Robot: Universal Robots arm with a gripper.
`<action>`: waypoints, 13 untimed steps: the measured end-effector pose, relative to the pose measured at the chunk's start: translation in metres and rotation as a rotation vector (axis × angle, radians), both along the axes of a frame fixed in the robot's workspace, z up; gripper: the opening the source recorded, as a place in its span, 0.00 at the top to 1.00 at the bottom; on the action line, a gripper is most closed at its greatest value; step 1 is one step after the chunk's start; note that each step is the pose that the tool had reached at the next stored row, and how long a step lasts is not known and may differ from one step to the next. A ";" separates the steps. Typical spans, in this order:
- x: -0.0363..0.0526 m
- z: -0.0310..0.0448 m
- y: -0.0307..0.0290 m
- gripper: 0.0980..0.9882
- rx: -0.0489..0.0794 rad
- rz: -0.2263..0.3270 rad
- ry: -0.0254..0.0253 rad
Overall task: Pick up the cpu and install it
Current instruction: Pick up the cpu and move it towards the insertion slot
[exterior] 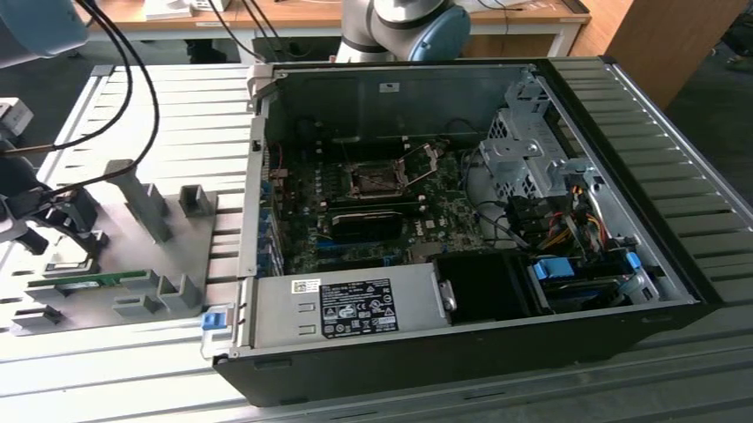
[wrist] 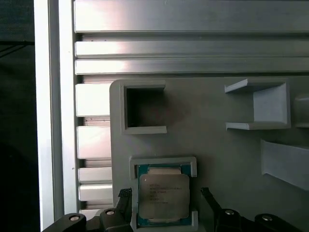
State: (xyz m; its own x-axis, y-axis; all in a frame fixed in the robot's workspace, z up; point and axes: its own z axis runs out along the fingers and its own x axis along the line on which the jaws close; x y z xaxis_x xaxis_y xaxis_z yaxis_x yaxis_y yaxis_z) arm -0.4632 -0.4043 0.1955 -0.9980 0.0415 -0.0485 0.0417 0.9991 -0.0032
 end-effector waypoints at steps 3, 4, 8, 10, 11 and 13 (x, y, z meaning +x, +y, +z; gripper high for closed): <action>-0.0006 -0.0029 0.0002 0.37 0.000 0.000 -0.0001; -0.0006 -0.0038 0.0002 0.37 0.000 0.000 -0.0002; -0.0007 -0.0068 0.0009 0.37 0.000 0.000 -0.0001; -0.0008 -0.0081 0.0011 0.37 0.001 0.000 0.0000; -0.0010 -0.0086 0.0011 0.37 0.001 0.000 0.0001; -0.0017 -0.0098 0.0012 0.37 0.001 0.000 -0.0001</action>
